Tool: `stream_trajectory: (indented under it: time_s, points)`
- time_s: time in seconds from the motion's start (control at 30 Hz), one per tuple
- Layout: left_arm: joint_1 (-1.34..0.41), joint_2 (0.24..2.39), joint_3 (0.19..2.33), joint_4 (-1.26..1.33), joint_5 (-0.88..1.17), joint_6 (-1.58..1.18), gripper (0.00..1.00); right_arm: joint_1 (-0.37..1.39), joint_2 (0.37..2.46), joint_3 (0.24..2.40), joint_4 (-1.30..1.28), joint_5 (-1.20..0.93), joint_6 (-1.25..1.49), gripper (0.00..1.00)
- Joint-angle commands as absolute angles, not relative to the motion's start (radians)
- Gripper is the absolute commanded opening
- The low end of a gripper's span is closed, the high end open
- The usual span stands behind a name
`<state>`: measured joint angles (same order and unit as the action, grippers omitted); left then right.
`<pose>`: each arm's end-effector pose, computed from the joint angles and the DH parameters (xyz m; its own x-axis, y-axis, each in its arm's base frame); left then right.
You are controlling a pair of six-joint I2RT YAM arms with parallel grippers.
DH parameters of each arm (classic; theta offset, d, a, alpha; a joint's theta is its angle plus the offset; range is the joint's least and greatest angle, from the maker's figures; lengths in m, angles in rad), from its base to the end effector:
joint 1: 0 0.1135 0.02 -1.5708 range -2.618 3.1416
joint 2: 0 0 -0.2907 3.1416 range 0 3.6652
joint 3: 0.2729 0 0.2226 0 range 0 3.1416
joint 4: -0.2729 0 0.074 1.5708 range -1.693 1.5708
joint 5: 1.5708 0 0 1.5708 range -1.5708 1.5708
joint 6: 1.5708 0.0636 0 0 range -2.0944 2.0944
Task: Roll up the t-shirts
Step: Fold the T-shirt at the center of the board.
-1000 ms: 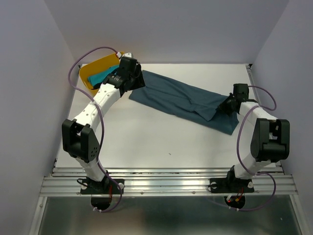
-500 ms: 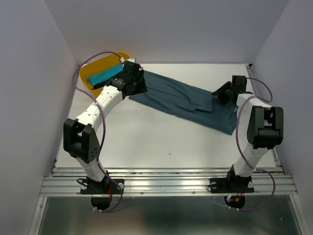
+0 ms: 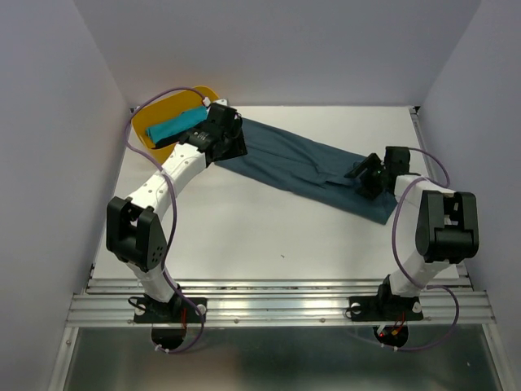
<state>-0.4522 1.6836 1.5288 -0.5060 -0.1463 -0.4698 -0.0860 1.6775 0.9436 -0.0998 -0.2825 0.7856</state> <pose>0.3475 -0.1585 0.3445 -0.6411 -0.1865 -0.7445 0.0432 0.9597 -0.2776 0.3414 -0.0116 0.2035 -0.5952 0.7331 -0.3292 0.4481 0.6428 0.6213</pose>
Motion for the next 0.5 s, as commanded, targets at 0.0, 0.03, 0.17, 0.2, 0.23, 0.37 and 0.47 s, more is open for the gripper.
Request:
stream_trajectory:
  time_s: [0.0,0.03,0.17,0.2,0.23,0.37,0.47]
  points:
    - [-0.462,1.654,1.526,-0.502,-0.161,-0.472,0.68,-0.094,1.693,0.930,-0.019,-0.388,0.764,0.73]
    - [-0.460,1.654,1.525,-0.502,-0.163,-0.476,0.68,-0.094,1.694,0.936,-0.018,-0.400,0.764,0.73]
    - [-0.462,1.652,1.525,-0.500,-0.156,-0.482,0.69,-0.084,1.732,0.945,0.024,-0.431,0.767,0.73]
    - [-0.462,1.652,1.526,-0.500,-0.156,-0.482,0.69,-0.084,1.729,0.939,0.046,-0.440,0.776,0.73]
    - [-0.460,1.652,1.529,-0.502,-0.156,-0.480,0.69,-0.084,1.727,0.931,0.082,-0.460,0.794,0.73]
    - [-0.462,1.652,1.532,-0.517,-0.169,-0.479,0.69,-0.084,1.753,0.971,0.120,-0.485,0.825,0.73]
    - [-0.460,1.646,1.528,-0.522,-0.173,-0.479,0.68,-0.075,1.801,1.031,0.164,-0.498,0.857,0.73]
